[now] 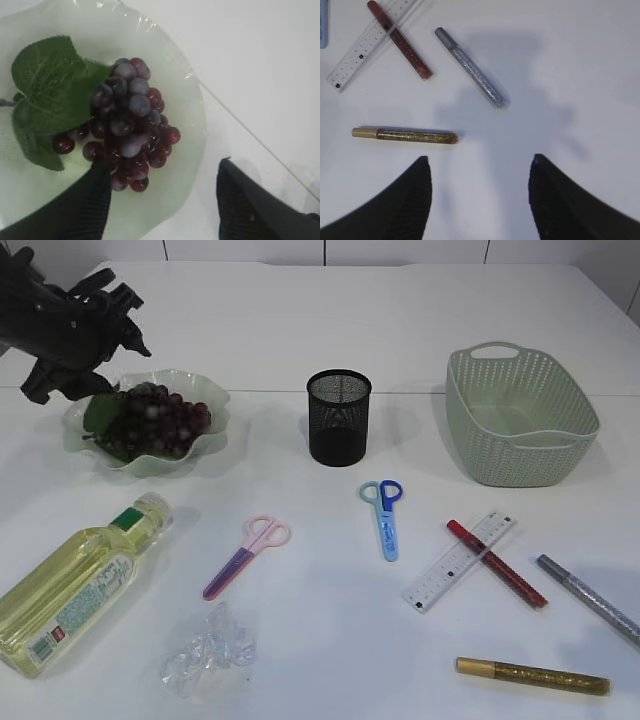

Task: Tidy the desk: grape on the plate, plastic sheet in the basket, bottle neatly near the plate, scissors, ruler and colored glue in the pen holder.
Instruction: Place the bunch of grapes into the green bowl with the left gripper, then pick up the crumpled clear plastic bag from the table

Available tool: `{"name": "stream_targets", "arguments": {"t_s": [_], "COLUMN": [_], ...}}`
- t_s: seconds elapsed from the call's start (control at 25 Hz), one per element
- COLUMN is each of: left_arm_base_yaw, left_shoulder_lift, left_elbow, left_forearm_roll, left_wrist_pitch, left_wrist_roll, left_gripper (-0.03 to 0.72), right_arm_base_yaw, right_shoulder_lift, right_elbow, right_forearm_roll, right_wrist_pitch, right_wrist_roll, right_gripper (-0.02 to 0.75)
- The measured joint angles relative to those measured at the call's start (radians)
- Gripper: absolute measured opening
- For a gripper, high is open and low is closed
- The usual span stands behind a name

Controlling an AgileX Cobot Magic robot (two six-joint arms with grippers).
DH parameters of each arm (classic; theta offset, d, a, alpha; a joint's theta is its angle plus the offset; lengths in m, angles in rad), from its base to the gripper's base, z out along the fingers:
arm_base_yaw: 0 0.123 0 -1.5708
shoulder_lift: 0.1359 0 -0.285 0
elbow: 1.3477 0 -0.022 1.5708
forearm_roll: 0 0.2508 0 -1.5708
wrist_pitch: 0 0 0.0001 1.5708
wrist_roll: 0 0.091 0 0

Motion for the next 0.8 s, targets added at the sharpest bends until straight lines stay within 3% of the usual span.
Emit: {"name": "stream_targets", "arguments": {"t_s": [0.16,0.48,0.8], "left_arm_base_yaw": [0.000,0.000,0.000], "left_shoulder_lift": [-0.023,-0.184,-0.422], "left_elbow": [0.000,0.000,0.000], "left_forearm_roll": [0.012,0.137,0.128], "left_wrist_pitch": [0.018,0.160,0.426], "left_wrist_roll": [0.000,0.033,0.429], "left_gripper": [0.512,0.505,0.449], "right_arm_base_yaw": [0.000,0.000,0.000], "right_shoulder_lift": [0.000,0.000,0.000], "right_elbow": [0.000,0.000,0.000], "right_forearm_roll": [0.000,0.000,0.028], "right_wrist_pitch": [0.000,0.000,0.002], "right_wrist_roll": [0.000,0.000,0.000], "right_gripper": [0.484,0.484,0.484]}}
